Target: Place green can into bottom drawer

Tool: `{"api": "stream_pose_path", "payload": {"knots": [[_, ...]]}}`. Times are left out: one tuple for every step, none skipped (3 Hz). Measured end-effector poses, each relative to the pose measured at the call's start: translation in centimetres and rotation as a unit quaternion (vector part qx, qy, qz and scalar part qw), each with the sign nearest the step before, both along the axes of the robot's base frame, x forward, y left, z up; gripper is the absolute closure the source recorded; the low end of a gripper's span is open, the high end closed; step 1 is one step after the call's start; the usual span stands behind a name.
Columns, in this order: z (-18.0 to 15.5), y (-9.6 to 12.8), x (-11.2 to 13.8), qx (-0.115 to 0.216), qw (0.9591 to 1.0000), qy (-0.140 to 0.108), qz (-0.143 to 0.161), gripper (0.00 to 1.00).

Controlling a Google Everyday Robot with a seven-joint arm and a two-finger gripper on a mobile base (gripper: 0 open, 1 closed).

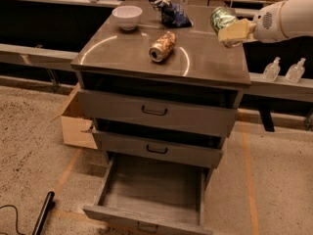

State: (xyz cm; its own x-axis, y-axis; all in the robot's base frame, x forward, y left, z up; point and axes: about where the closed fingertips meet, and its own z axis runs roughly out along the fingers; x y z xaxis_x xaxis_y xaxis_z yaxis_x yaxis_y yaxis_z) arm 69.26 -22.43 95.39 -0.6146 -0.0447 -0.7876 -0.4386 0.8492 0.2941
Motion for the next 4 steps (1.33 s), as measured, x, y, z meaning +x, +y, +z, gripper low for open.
{"api": "stream_pose_path", "payload": {"knots": [[-0.2,1.9,-2.6,0.006,0.9996,-0.001,0.029,1.0],[-1.2,6.3,-8.4,0.028,0.9948,0.016,0.097,1.0],[-2.5,10.7,-14.1,0.058,0.9838,0.038,0.165,1.0],[-4.3,14.8,-19.2,0.071,0.9701,0.04,0.228,1.0]]}}
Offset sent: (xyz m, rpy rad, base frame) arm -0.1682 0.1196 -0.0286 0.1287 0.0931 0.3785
